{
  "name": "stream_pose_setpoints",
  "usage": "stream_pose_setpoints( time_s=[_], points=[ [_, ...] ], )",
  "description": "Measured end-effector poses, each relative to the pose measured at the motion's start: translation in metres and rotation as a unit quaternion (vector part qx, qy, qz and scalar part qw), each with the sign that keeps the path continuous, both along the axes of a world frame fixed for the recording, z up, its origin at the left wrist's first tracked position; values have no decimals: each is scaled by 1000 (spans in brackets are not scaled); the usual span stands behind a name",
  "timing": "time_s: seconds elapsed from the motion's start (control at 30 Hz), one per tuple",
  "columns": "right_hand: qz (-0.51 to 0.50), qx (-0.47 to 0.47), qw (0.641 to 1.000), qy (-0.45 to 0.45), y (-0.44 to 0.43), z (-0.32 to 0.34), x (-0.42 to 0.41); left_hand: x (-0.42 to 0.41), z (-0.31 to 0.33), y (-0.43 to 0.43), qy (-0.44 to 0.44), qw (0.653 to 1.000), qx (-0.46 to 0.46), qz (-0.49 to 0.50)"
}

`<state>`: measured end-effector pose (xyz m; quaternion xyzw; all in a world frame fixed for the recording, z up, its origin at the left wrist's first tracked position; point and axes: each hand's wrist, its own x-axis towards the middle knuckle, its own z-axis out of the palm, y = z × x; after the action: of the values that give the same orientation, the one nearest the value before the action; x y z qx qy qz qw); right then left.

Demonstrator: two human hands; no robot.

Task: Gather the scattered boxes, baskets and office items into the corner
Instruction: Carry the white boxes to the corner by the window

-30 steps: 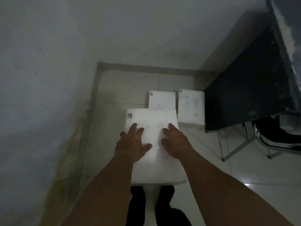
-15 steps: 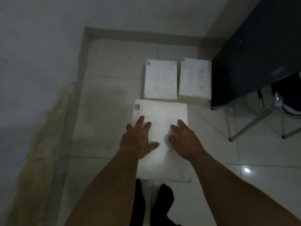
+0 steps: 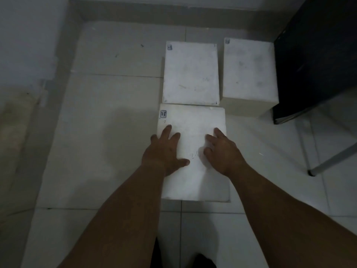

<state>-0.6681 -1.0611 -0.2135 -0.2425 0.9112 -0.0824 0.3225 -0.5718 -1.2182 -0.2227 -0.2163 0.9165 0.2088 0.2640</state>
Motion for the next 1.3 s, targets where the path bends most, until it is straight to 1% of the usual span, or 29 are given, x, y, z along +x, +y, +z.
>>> stream_pose_setpoints(
  time_s=[0.13,0.27,0.4,0.53,0.63,0.73,0.8,0.87,1.03,1.1,1.2,1.3],
  points=[
    [11,-8,1000,12,-6,-47,-19,-20,-41,-6,-1,1000,-12,-7],
    [24,1,1000,14,-8,-64,-29,-30,-64,-5,-19,999,-31,-24],
    [41,49,997,-33,-12,-59,-37,-38,-56,-6,-61,997,-17,-35],
    [33,106,992,-65,-18,-62,-33,-37,-47,-3,-91,995,-17,-41],
    [20,140,988,-56,-19,-58,-22,-28,-42,-1,-93,992,-50,-65],
    [37,151,987,-40,-17,-32,-4,-13,-19,3,-89,988,-81,-94],
    [40,140,988,-41,-13,7,11,-2,17,6,-75,987,-89,-108],
    [48,126,990,-40,-8,59,26,6,68,11,-57,986,-98,-119],
    [45,66,997,-21,6,247,47,10,257,22,-1,982,-106,-156],
    [33,23,999,0,7,333,42,-1,344,22,37,979,-104,-173],
    [-14,-29,997,68,11,462,28,-25,471,25,105,970,-111,-191],
    [-77,-72,981,161,31,580,20,-49,587,38,187,949,-132,-218]
  ],
)
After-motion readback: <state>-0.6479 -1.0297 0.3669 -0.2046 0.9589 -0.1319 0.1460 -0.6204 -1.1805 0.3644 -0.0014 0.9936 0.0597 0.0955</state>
